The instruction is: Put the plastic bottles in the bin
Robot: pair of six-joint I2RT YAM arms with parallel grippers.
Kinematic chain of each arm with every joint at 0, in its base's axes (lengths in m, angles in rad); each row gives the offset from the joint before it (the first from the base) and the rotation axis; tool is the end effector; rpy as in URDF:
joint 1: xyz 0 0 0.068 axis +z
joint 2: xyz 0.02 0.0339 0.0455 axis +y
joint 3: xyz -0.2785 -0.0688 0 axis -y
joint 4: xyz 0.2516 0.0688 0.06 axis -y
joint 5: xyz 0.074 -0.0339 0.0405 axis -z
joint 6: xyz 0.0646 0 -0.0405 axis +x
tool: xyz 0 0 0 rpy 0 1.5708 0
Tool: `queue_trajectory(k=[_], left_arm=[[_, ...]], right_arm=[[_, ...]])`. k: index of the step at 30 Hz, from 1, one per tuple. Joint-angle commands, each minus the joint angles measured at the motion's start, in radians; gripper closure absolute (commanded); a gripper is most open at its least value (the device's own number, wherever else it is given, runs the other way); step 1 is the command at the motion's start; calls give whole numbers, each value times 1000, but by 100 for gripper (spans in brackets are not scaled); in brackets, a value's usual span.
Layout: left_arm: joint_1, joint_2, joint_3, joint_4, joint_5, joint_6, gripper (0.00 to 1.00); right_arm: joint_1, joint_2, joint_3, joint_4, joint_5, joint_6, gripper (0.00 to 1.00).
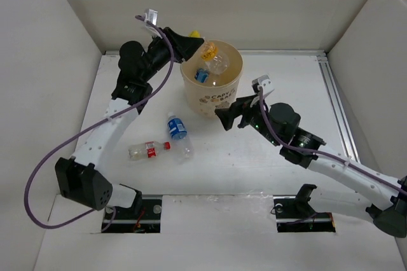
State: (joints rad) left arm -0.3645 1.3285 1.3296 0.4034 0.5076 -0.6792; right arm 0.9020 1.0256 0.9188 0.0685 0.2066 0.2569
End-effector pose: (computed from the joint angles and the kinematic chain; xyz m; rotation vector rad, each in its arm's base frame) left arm 0.2921 -0.1451 0.4955 0.2826 1.2800 -1.1961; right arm 0.1774 0.2030 0.3792 -0.3668 1.6165 0.7261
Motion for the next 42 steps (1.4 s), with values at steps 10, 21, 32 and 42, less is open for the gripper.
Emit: queue_trajectory(k=[10, 21, 32, 42], left_arm=[[4, 219, 152, 35, -150, 72, 0], [4, 3, 289, -530, -481, 176, 0], [4, -301, 53, -675, -505, 176, 0], [4, -396, -127, -718, -497, 194, 0]], right_arm=[[-11, -76, -23, -205, -50, -2, 0], [207, 456, 147, -138, 7, 162, 0], [207, 893, 379, -68, -32, 140, 0], [178, 907, 290, -68, 48, 208, 73]])
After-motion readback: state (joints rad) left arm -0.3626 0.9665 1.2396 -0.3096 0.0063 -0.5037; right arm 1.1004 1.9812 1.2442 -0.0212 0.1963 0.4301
